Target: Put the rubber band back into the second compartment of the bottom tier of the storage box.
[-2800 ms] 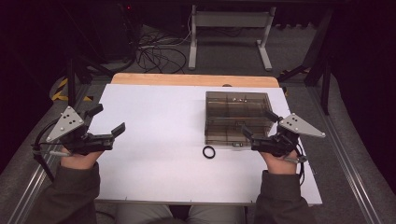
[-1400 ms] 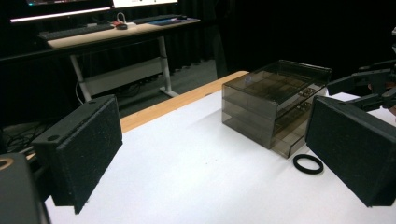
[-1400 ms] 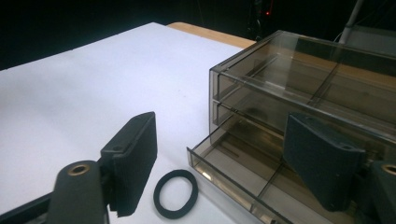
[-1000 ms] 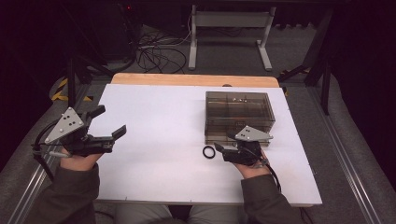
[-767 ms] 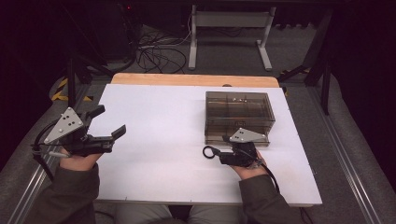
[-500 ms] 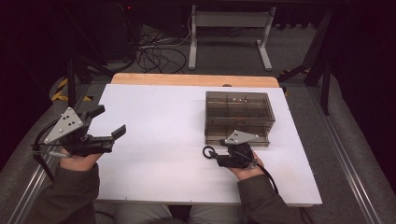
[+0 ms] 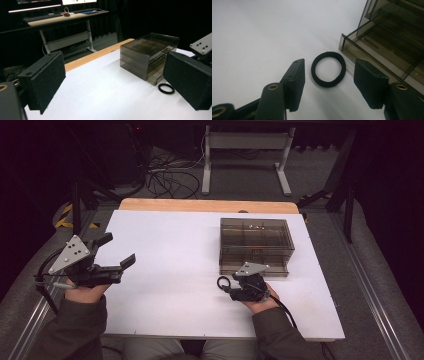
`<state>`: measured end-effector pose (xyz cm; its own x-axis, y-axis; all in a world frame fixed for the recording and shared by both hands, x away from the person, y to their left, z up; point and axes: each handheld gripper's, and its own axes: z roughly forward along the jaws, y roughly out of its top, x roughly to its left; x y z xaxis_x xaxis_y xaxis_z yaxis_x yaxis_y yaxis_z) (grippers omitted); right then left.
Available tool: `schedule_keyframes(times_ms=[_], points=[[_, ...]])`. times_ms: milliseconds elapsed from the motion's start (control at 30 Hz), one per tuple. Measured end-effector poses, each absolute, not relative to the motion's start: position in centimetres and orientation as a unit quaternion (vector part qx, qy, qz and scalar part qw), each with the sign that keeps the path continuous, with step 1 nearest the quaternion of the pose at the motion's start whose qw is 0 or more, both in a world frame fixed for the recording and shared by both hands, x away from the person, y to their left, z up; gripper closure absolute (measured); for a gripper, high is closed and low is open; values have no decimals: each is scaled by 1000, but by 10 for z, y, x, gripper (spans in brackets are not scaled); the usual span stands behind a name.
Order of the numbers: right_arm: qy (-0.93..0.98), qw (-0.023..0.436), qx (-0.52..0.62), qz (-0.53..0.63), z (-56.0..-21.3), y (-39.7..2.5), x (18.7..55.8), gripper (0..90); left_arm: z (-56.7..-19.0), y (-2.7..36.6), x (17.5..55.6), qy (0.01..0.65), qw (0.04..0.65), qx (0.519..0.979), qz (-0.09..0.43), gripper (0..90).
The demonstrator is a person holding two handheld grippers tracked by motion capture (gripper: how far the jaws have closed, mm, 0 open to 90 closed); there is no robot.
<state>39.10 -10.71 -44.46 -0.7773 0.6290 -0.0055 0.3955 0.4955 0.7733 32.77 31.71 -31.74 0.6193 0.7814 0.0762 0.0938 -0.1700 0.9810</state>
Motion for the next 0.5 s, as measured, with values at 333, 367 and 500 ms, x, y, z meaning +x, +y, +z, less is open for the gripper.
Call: schedule_keyframes(times_ms=[333, 367, 500], points=[[858, 139, 303, 390, -453, -101, 394, 411, -318, 317, 328, 313, 563, 702, 306, 52], [858, 139, 304, 390, -454, -100, 394, 410, -318, 317, 328, 313, 563, 702, 305, 53], [858, 142, 307, 387, -457, -98, 396, 405, -318, 317, 328, 314, 563, 702, 304, 53]])
